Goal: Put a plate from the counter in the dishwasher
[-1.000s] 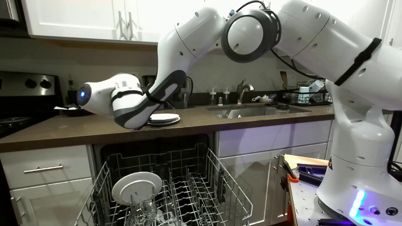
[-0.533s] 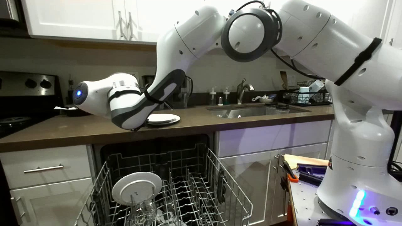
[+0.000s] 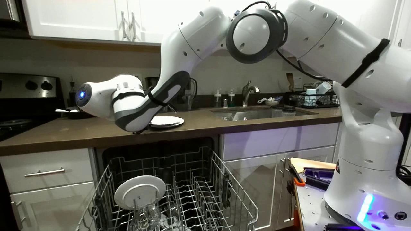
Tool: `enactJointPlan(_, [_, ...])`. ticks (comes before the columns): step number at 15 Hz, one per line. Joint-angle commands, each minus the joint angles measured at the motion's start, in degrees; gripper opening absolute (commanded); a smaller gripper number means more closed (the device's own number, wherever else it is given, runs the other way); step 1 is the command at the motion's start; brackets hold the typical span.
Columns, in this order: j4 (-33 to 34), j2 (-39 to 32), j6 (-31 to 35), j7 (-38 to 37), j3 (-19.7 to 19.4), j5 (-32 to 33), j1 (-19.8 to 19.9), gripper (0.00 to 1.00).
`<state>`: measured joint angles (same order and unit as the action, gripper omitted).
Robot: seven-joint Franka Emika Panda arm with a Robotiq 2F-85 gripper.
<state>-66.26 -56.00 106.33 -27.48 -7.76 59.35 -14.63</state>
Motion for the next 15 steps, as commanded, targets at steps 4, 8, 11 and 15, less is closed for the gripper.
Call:
enactJointPlan(4, [-1.4, 1.41, 2.3, -0.77, 0.83, -0.03, 1.19, 0.33])
enactJointPlan(8, [-1.79, 1.55, 2.1, -0.65, 0.47, 0.33, 1.21, 0.24])
enactJointPlan(11, [-2.13, 1.64, 1.73, -0.57, 0.22, 0.43, 1.39, 0.21])
enactJointPlan(15, [-2.36, 1.57, 1.57, -0.48, 0.15, 0.43, 1.88, 0.15])
